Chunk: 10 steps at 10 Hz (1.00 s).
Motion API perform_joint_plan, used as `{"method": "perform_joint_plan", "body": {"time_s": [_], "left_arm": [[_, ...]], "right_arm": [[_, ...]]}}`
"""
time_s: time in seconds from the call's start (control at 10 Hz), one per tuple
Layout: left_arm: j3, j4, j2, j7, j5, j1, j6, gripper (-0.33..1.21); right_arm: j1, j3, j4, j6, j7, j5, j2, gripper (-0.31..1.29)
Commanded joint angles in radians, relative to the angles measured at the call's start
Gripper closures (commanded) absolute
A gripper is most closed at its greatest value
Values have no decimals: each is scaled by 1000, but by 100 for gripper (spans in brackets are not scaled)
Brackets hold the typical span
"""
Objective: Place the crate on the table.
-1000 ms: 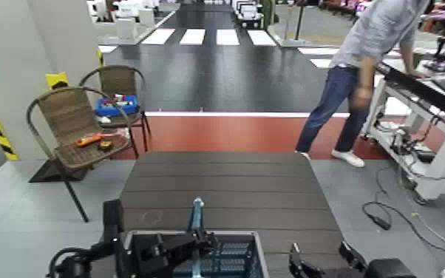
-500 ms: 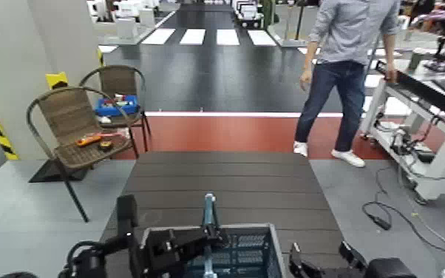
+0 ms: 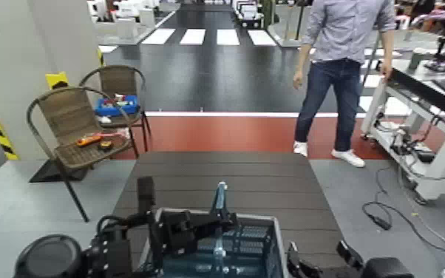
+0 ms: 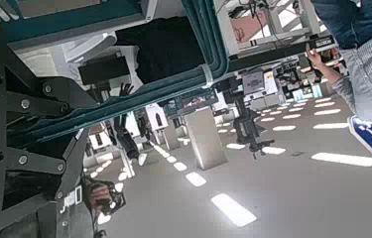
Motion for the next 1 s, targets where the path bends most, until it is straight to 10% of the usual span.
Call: {"method": "perform_joint_plan", "body": {"time_s": [0.1,1.0], "left_arm": [[-100,124,-3,-105,-110,-116,-70,116],[-193,394,-40,-191,-174,-297,-223,116]], "right_arm": [[-2,1,0,2,0,0,2,15],[-11,11,6,-12,0,-5,2,15]]}}
